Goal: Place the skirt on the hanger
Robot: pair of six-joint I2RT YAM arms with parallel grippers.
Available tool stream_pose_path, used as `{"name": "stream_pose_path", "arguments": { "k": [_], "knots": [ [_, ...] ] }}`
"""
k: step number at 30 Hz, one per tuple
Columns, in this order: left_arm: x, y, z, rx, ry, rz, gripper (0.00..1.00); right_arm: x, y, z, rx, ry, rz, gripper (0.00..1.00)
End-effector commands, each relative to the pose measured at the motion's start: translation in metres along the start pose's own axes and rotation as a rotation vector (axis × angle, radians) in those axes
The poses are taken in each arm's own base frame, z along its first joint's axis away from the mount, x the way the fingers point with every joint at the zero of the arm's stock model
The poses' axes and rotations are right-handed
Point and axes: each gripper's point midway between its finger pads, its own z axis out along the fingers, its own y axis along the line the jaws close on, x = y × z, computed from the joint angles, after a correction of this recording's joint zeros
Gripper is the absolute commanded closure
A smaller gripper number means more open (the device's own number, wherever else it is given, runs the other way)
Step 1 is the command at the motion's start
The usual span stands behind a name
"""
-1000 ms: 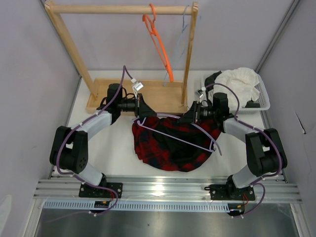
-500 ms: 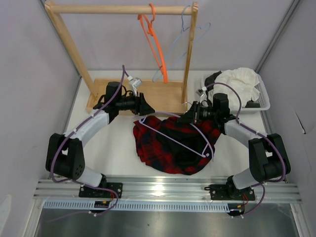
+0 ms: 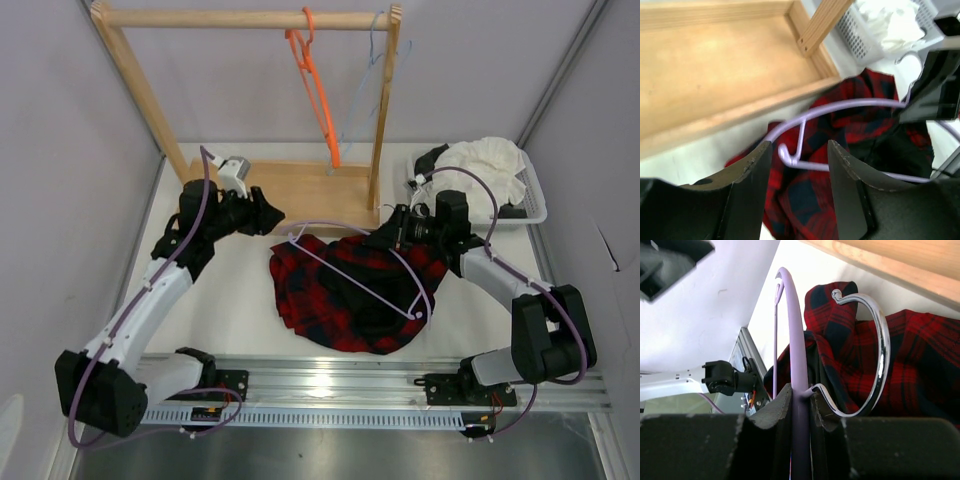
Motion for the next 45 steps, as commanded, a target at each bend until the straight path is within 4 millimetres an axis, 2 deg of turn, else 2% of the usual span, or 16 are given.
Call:
{"name": "stream_pose_path", "arguments": {
  "k": [1,3,4,5,7,8,10,12,15,19,22,32,34,35,43,45],
  "knots": [
    [0.028,-0.008,-0.02,-0.051,0.041,-0.025,0.47,-0.013,0.013,-0.004,-0.012,-0.047,-0.053,1.0],
    [0.039,-0.013,-0.024,-0.068,0.046,-0.014,0.47,-0.016,0.016,-0.004,-0.022,-0.057,-0.058,1.0],
    [0.047,-0.024,-0.025,-0.044,0.059,-0.006,0.47,-0.017,0.016,-0.004,-0.022,-0.059,-0.056,1.0],
    [0.063,-0.023,-0.024,-0.051,0.082,-0.03,0.47,-0.018,0.016,-0.004,-0.021,-0.064,-0.055,1.0],
    [0.068,-0.035,-0.027,-0.038,0.062,-0.03,0.47,-0.019,0.017,-0.004,-0.02,-0.067,-0.057,1.0],
    [0.084,-0.033,-0.026,-0.049,0.084,-0.057,0.47,-0.02,0.017,-0.004,-0.018,-0.07,-0.057,1.0],
    [0.088,-0.04,-0.027,-0.046,0.067,-0.055,0.47,-0.021,0.018,-0.005,-0.019,-0.073,-0.06,1.0],
    [0.101,-0.039,-0.024,-0.072,0.081,-0.073,0.47,-0.021,0.018,-0.005,-0.019,-0.074,-0.06,1.0],
    [0.118,-0.058,-0.017,-0.037,0.116,-0.057,0.47,-0.022,0.018,-0.006,-0.013,-0.078,-0.063,1.0],
    [0.126,-0.075,-0.007,-0.01,0.112,-0.05,0.46,-0.021,0.018,-0.006,-0.011,-0.076,-0.062,1.0],
    [0.141,-0.077,0.001,-0.021,0.151,-0.041,0.47,-0.024,0.021,-0.007,-0.012,-0.08,-0.064,1.0],
    [0.156,-0.068,0.013,-0.077,0.125,-0.061,0.47,-0.026,0.025,-0.009,-0.018,-0.083,-0.074,1.0],
    [0.158,-0.066,0.017,-0.091,0.12,-0.077,0.49,-0.025,0.027,-0.01,-0.019,-0.08,-0.081,1.0],
    [0.162,-0.064,0.019,-0.106,0.128,-0.082,0.51,-0.026,0.026,-0.01,-0.016,-0.08,-0.084,1.0],
    [0.148,-0.059,0.02,-0.138,0.035,-0.139,0.69,-0.025,0.028,-0.013,0.002,-0.073,-0.101,1.0],
    [0.149,-0.051,0.02,-0.186,0.039,-0.137,0.82,-0.025,0.027,-0.014,0.012,-0.073,-0.107,1.0]
  ]
}}
